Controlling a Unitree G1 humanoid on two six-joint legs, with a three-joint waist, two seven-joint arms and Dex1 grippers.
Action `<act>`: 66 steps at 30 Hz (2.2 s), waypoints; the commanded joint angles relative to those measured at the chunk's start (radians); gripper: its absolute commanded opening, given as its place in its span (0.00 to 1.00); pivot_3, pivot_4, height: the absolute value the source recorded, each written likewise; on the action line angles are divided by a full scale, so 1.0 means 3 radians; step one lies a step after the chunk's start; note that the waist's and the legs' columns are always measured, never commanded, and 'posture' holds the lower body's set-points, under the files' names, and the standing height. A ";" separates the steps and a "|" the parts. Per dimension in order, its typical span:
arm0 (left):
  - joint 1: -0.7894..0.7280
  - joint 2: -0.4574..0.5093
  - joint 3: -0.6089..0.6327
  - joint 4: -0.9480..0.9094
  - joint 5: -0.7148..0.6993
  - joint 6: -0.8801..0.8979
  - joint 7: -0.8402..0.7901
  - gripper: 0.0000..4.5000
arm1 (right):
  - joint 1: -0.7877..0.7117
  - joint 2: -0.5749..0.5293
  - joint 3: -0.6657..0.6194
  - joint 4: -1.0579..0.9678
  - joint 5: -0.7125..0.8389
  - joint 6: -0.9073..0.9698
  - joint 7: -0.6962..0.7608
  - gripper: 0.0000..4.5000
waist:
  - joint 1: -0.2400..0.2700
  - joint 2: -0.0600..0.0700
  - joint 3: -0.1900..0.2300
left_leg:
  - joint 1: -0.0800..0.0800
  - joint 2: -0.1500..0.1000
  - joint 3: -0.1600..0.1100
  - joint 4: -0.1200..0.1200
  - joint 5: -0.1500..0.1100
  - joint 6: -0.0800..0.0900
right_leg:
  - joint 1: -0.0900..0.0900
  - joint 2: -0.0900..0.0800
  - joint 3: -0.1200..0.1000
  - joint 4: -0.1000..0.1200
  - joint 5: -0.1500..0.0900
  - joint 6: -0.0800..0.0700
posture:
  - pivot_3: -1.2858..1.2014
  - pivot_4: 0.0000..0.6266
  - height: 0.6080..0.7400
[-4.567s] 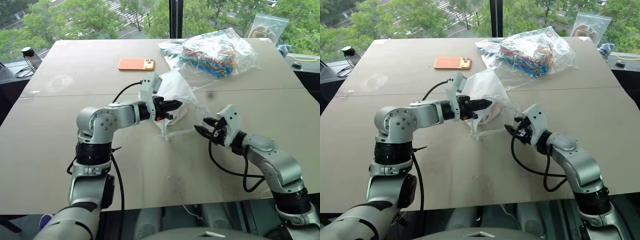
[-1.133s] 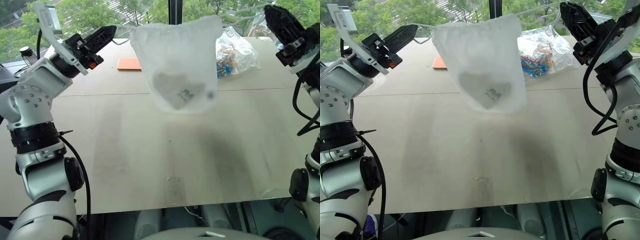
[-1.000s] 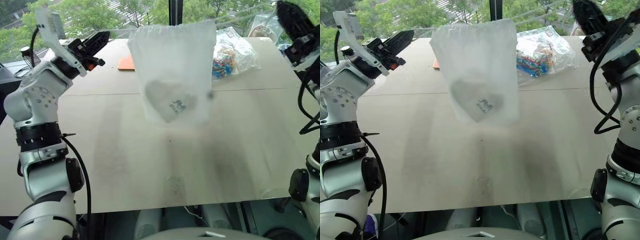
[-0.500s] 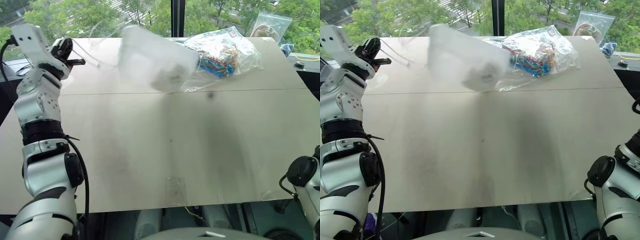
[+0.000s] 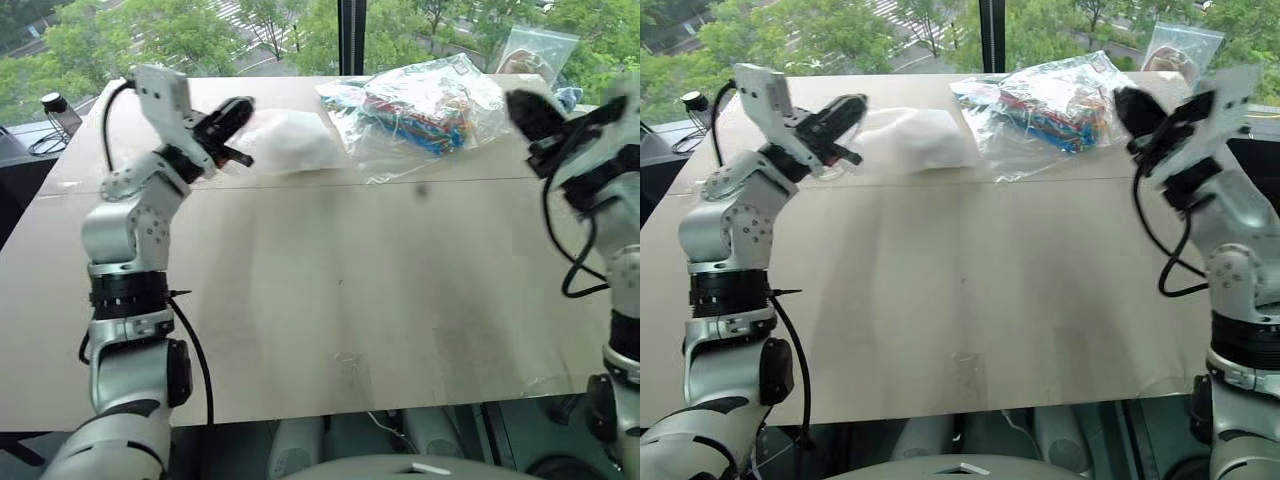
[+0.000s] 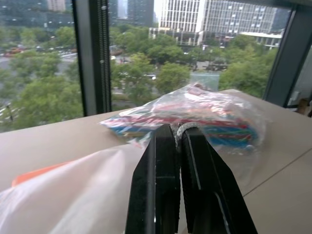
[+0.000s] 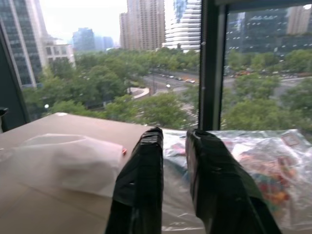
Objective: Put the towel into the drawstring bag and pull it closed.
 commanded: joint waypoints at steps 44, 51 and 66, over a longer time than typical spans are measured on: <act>0.0535 0.0068 -0.0036 -0.1317 -0.1523 0.1727 -0.0021 0.53 | 0.0136 0.1010 0.0798 -0.0116 -0.0512 0.0141 0.0578 0.00 | -0.0020 0.0001 0.0000 | 0.0006 0.0001 -0.0007 0.0011 0.0000 -0.0001 | 0.0006 0.0006 -0.0001 0.0006 0.0000 -0.0001 | 0.52 0.24 0.95; 0.1568 0.1077 0.0249 -0.1042 -0.0778 0.1006 -0.0756 0.84 | 0.0090 0.1091 0.0557 0.0039 -0.0560 0.0103 0.0331 0.00 | -0.0010 0.0005 0.0003 | 0.0012 0.0002 -0.0003 -0.0001 0.0000 0.0000 | 0.0003 0.0008 0.0003 0.0003 -0.0001 -0.0002 | 0.52 0.24 0.95; 0.1625 0.0554 -0.0686 -0.0322 0.0574 -0.0458 -0.0954 0.84 | -0.0103 0.1121 0.0358 0.0029 -0.0433 0.0170 0.0286 0.00 | 0.0065 0.0006 0.0003 | 0.0009 0.0002 0.0000 -0.0004 0.0000 0.0000 | 0.0003 0.0004 0.0002 0.0000 -0.0001 -0.0002 | 0.52 0.24 0.95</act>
